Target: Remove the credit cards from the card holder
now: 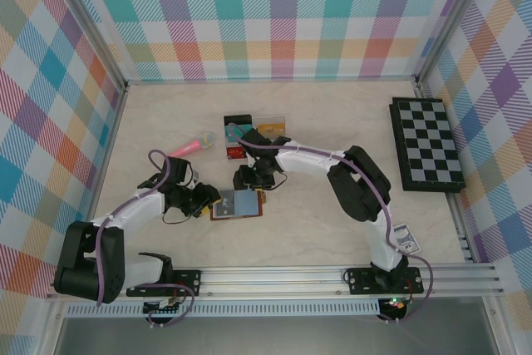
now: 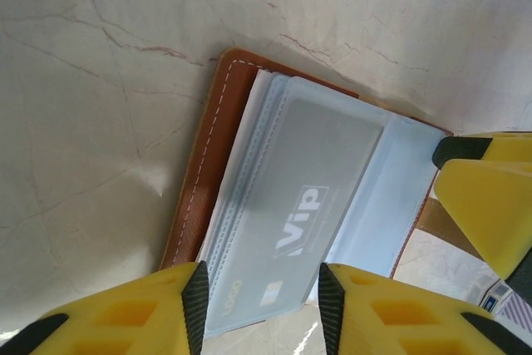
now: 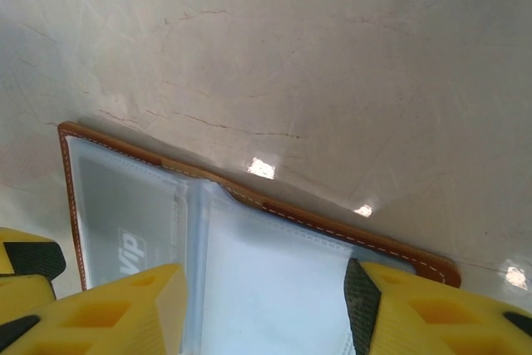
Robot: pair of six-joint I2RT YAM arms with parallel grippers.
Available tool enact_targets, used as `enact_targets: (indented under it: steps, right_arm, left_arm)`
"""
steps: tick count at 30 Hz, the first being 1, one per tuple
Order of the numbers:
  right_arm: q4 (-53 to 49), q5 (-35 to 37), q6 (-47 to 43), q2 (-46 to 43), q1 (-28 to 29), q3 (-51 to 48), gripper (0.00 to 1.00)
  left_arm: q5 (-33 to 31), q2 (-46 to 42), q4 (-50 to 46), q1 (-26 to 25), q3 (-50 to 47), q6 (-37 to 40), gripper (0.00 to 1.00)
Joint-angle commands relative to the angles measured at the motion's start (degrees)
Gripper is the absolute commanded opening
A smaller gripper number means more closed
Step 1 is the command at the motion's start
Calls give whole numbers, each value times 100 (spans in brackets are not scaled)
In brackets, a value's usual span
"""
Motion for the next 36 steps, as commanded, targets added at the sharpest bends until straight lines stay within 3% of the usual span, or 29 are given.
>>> enact_targets:
  steps: [1, 12, 36]
  right_arm:
    - [-182, -36, -124, 150, 30, 160, 54]
    - [-189, -71, -124, 294, 30, 195, 54]
    - [-180, -192, -131, 428, 30, 187, 54]
  left_arm:
    - [125, 70, 78, -66, 138, -28, 40]
    - [142, 180, 35, -110, 225, 88, 34]
    - [153, 483, 123, -136, 201, 140, 38]
